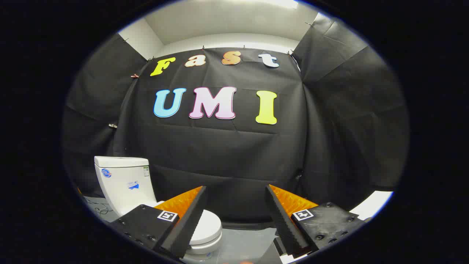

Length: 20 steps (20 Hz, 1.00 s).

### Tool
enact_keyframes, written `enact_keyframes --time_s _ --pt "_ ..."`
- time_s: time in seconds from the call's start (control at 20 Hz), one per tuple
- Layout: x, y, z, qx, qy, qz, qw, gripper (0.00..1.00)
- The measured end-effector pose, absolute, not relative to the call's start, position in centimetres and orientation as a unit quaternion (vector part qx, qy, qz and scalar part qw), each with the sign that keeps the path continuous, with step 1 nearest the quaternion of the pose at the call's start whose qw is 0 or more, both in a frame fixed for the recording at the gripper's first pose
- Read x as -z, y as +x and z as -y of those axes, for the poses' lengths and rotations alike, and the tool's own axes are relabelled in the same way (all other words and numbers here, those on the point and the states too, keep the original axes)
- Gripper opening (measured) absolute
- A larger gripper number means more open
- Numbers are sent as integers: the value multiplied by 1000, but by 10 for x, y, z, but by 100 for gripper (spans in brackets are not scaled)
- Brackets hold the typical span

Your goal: Open the toilet lid.

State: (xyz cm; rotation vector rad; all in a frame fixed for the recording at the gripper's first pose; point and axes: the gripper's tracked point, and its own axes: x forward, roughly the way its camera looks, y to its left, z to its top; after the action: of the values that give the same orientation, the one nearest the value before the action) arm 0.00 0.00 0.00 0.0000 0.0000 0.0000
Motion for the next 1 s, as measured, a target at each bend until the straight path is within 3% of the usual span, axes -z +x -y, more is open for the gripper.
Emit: enact_keyframes --time_s 1.0 --pt "4 1 -1 -9 -7 -1 1000 98"
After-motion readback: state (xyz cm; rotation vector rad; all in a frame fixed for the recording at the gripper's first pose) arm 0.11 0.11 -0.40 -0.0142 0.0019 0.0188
